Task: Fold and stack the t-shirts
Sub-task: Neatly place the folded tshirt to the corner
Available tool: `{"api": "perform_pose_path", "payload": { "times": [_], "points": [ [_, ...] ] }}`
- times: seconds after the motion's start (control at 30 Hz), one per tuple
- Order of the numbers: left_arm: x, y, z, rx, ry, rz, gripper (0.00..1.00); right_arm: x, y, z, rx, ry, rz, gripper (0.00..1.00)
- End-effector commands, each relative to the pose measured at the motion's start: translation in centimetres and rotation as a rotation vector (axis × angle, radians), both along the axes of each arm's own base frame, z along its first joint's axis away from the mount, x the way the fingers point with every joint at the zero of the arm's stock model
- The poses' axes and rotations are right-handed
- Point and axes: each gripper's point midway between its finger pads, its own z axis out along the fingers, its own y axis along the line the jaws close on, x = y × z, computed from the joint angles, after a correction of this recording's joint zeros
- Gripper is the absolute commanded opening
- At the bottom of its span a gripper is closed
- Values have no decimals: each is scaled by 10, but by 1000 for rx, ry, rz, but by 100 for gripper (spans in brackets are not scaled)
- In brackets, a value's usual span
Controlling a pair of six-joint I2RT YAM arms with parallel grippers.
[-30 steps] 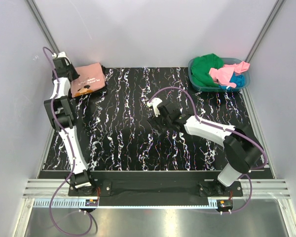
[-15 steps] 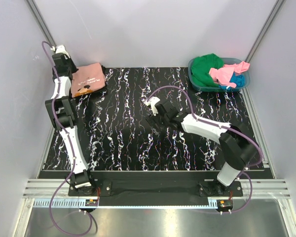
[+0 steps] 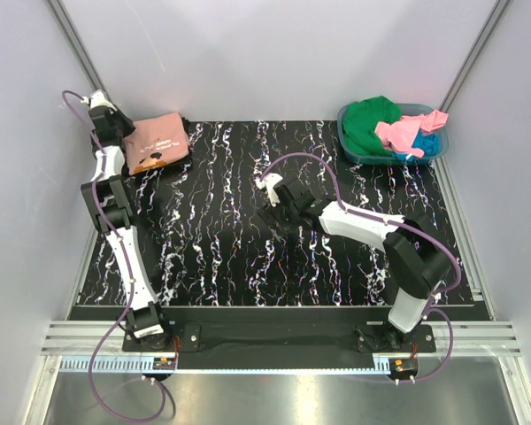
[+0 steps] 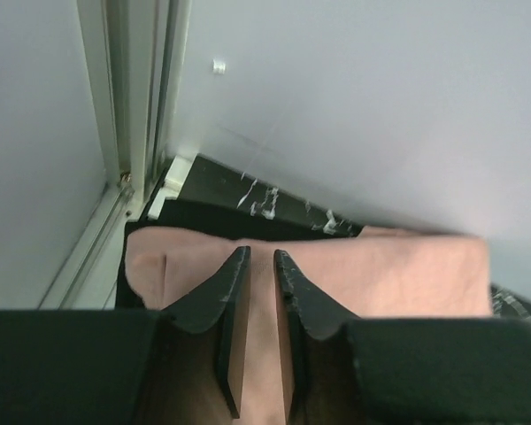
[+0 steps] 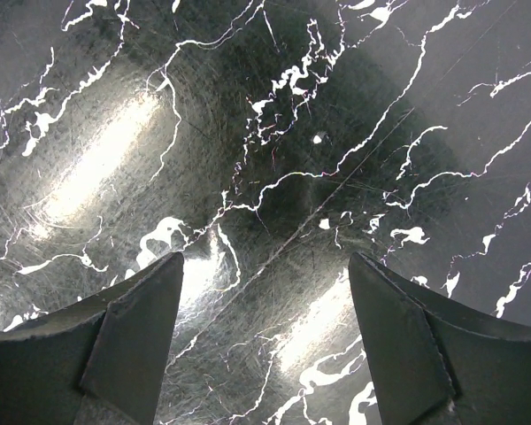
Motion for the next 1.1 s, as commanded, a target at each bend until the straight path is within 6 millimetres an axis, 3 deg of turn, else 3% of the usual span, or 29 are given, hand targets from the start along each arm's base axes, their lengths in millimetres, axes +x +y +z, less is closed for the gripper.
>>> {"api": "perform_pose_path", "payload": {
  "times": [0.0,0.27,0.43,0.57,0.6,0.63,0.73,0.77,0.8,0.83,0.87,0.9,0.93,1.07],
  "points": [
    [14,9,49,-50,-198,4,23,11,9,16,46,-23,-16,82],
    [23,6,40,-215,-274,-11,28,10,7,18,48,-16,-33,82],
    [22,2,41,-261,-270,-24,34,12,9,30,66,-37,-30,82],
    [19,-3,72,-252,-299,-45,38,9,7,39,81,-56,-26,82],
    [17,-7,95,-235,-323,-57,39,9,5,41,83,-59,-30,82],
    [16,-11,101,-220,-321,-64,40,7,4,46,91,-68,-29,82],
    [9,-33,136,-198,-336,-110,45,4,0,54,102,-87,-27,82],
    [5,-40,140,-203,-330,-122,45,3,-1,56,103,-92,-28,82],
    [2,-54,123,-229,-287,-145,45,3,-3,58,105,-96,-29,82],
    [-7,-63,148,-231,-316,-164,45,1,-4,61,106,-103,-25,82],
    [-12,-75,148,-246,-308,-181,45,1,-5,62,105,-106,-26,82],
    [-20,-86,128,-272,-277,-198,44,0,-6,64,107,-111,-27,82],
    [-26,-97,144,-286,-298,-225,37,0,-7,68,112,-117,-26,82],
    [-39,-132,122,-427,-230,-324,13,-2,-9,78,125,-137,-20,82]
  ]
}}
